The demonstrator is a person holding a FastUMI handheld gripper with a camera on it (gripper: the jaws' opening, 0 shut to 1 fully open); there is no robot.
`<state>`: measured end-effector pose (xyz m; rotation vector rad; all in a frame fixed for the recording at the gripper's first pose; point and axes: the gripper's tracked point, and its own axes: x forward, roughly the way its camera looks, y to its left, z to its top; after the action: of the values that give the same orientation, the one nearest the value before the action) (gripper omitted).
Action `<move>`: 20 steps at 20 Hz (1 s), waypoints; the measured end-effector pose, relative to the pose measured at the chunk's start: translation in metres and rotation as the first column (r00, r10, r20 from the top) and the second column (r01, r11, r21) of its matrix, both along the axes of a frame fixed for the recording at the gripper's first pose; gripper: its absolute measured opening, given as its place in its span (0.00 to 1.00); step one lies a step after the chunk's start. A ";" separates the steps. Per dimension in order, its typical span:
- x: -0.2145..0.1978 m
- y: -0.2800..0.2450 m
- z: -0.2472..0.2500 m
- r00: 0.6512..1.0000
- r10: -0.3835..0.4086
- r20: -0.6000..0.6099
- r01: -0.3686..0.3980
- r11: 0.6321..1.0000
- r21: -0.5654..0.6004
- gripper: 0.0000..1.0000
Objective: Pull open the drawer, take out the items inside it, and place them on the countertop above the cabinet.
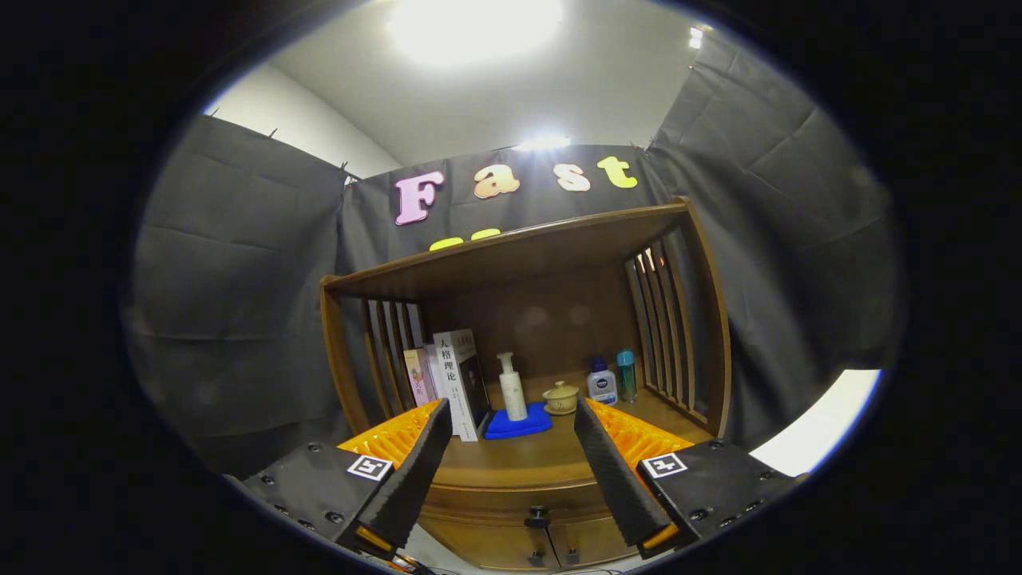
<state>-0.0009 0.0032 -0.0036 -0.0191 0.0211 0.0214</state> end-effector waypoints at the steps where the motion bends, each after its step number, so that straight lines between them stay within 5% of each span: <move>1: -0.001 0.001 0.000 1.000 0.004 0.002 -0.004 1.000 0.002 0.97; 15: 0.041 0.000 -0.104 0.997 -0.005 -0.079 -0.001 0.996 -0.086 0.98; 20: 0.060 -0.010 -0.157 0.993 -0.012 -0.115 0.010 1.000 -0.018 0.98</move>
<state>0.0588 -0.0067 -0.1608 -0.0348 0.1371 0.0109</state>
